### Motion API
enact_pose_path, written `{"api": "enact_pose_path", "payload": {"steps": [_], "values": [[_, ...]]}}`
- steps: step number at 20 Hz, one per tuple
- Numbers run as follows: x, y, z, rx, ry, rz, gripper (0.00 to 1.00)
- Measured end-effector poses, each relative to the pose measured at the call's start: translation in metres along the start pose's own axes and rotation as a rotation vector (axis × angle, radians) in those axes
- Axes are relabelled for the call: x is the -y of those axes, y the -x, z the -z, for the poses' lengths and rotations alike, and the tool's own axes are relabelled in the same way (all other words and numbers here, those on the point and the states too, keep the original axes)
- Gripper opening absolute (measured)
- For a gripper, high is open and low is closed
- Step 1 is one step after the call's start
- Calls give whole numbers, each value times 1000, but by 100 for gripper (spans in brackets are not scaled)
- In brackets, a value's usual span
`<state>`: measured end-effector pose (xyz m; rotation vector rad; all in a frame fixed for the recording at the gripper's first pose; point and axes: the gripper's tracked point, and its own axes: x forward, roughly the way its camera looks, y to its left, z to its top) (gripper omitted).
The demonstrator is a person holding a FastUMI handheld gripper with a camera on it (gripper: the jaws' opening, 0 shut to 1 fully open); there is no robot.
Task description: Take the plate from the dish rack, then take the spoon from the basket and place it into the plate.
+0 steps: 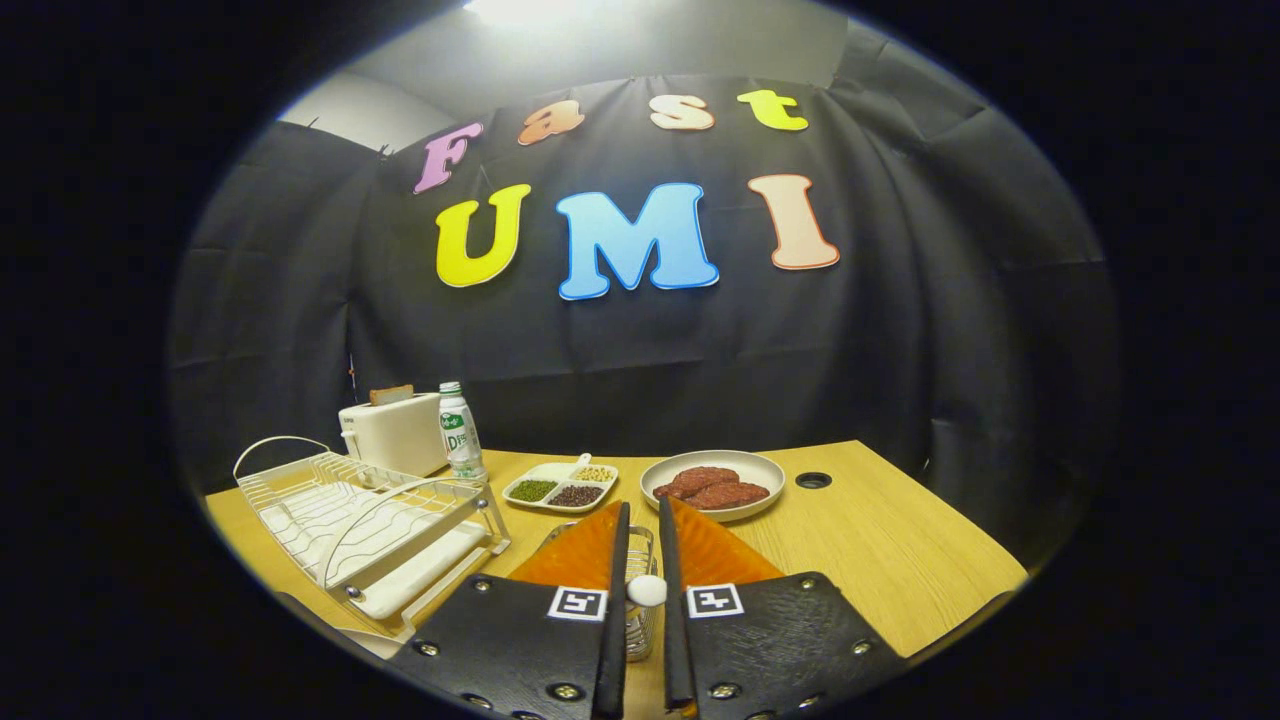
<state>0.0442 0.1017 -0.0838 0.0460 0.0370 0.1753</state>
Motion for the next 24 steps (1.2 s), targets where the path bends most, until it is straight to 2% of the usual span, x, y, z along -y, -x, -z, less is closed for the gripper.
{"api": "enact_pose_path", "payload": {"steps": [1,7,18,24], "values": [[-3,1,-4,-9,7,-5,9],[-10,18,-38,-41,42,9,9],[-10,85,-145,-31,48,62,9],[-17,127,-167,-44,56,94,9]]}}
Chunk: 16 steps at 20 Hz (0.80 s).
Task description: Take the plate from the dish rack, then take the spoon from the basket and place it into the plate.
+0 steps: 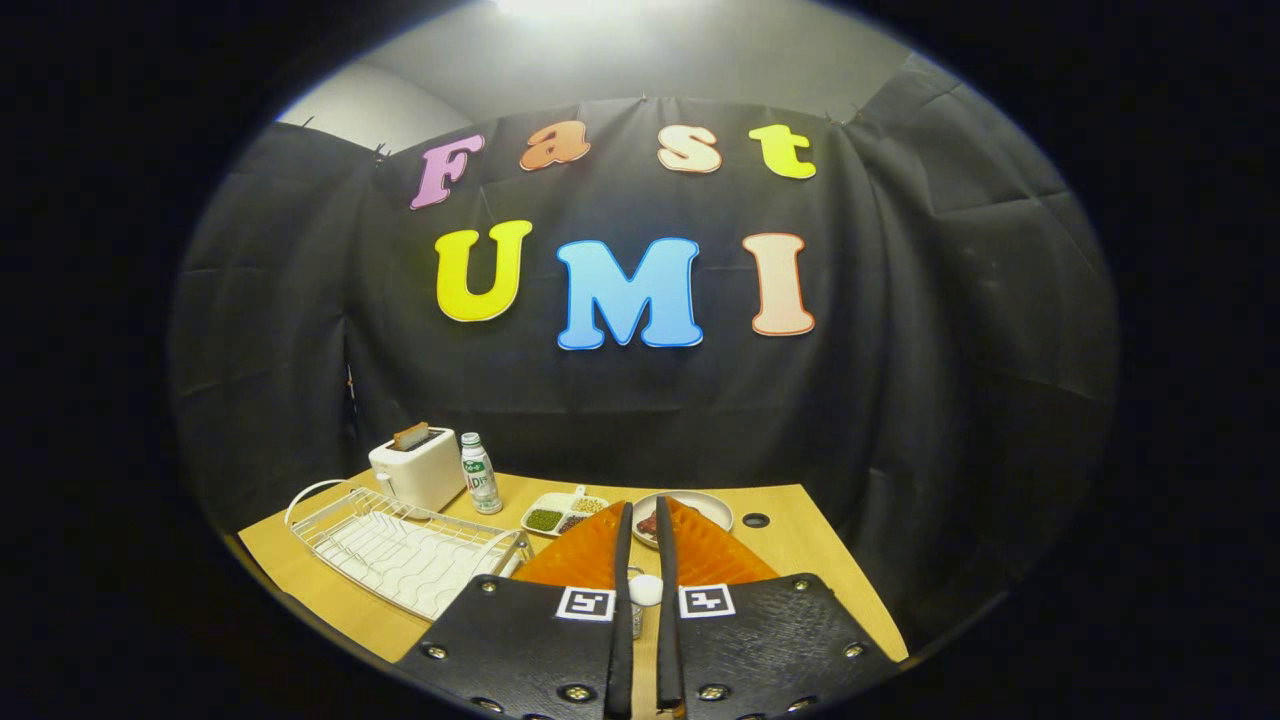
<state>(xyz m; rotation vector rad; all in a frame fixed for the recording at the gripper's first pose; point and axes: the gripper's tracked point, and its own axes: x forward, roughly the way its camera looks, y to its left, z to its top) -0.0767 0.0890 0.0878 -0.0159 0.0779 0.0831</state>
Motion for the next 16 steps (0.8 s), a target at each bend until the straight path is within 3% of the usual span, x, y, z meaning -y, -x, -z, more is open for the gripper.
{"api": "enact_pose_path", "payload": {"steps": [8,16], "values": [[-22,26,19,-66,17,-14,9],[-68,32,69,-184,-14,-115,9]]}}
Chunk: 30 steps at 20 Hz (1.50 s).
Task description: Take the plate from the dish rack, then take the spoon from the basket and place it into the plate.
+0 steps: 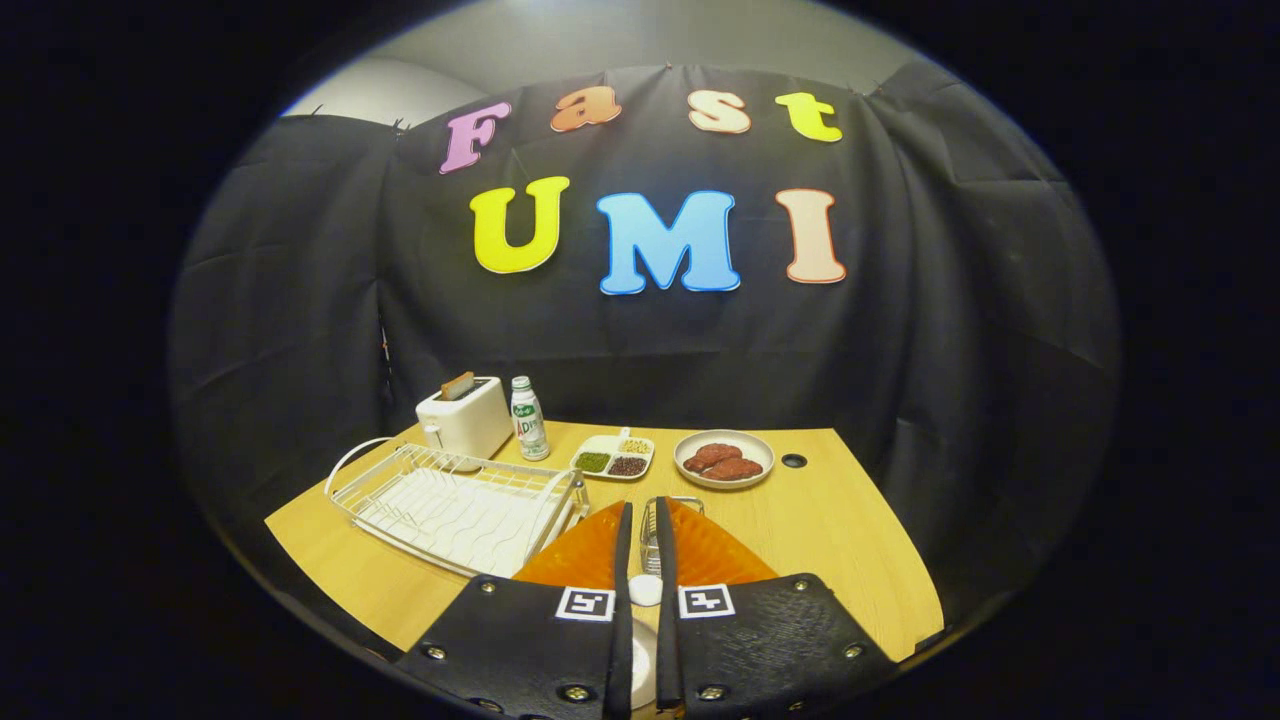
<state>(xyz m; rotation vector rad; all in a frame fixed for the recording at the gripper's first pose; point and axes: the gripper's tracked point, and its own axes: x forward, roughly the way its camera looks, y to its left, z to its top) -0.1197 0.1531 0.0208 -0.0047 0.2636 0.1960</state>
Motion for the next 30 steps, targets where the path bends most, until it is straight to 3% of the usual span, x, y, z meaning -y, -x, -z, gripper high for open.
{"api": "enact_pose_path", "payload": {"steps": [7,19,23,26,27,30], "values": [[-41,-16,53,-127,41,-128,9],[-90,-37,82,-188,98,-276,9],[-103,-38,88,-188,148,-332,15],[-96,-34,84,-175,157,-333,19],[-92,-36,85,-178,154,-323,29],[-71,-36,67,-144,132,-277,29]]}}
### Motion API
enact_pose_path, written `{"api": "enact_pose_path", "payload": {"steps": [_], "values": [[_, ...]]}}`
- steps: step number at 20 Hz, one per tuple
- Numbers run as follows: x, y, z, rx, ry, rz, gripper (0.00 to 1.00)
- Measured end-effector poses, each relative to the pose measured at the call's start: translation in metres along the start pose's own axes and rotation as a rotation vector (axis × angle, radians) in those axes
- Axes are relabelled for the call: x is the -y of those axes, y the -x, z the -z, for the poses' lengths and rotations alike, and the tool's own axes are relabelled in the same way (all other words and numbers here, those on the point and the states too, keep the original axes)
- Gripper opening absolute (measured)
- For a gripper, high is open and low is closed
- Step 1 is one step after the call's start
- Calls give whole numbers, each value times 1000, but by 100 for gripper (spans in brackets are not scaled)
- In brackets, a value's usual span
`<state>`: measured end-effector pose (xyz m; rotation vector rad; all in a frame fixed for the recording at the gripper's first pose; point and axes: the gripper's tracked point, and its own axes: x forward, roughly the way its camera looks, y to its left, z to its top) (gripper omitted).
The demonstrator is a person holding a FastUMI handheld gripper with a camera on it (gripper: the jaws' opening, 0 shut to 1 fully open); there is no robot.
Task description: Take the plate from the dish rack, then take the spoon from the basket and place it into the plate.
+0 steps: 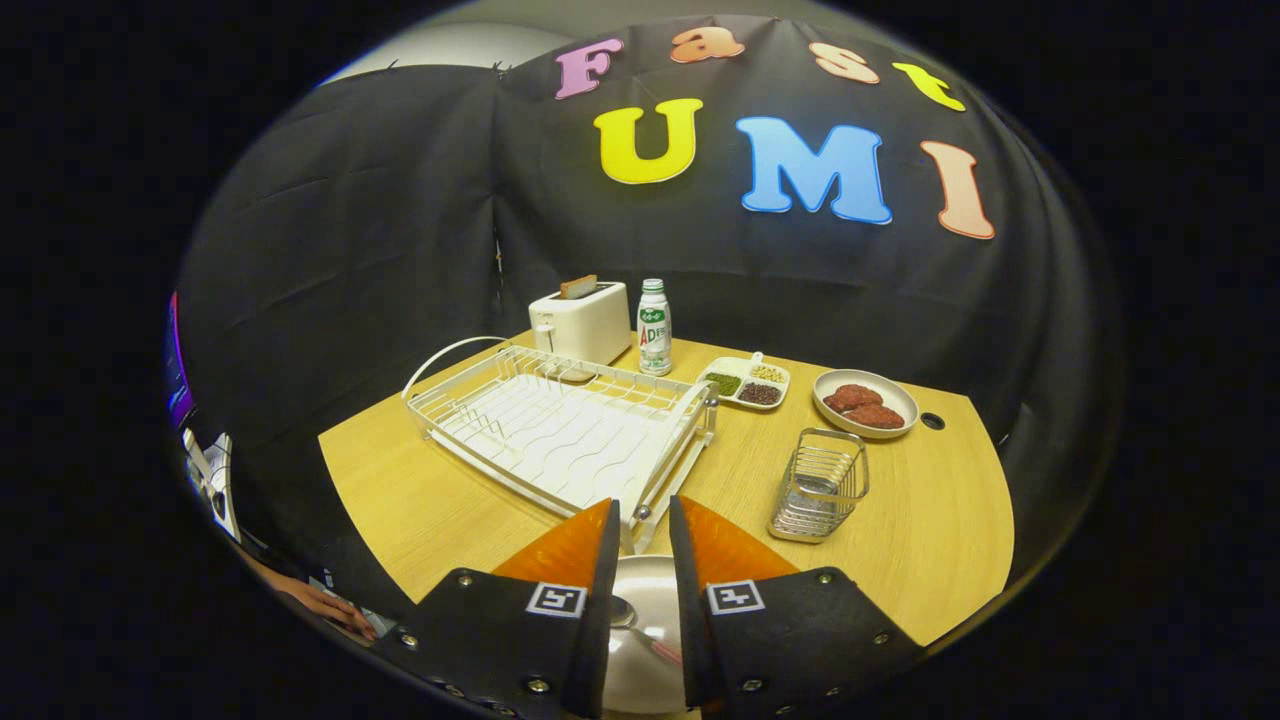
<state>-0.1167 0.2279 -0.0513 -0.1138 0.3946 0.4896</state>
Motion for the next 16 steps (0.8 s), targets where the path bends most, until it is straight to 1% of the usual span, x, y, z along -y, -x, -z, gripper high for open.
{"api": "enact_pose_path", "payload": {"steps": [4,7,9,11,12,14,16], "values": [[51,30,-43,121,-36,127,30],[95,66,-80,226,-52,245,30],[118,94,-111,331,-73,310,29],[140,112,-133,416,-88,359,99],[151,121,-138,446,-91,396,95],[163,131,-135,476,-85,433,95],[175,132,-126,469,-83,453,95]]}}
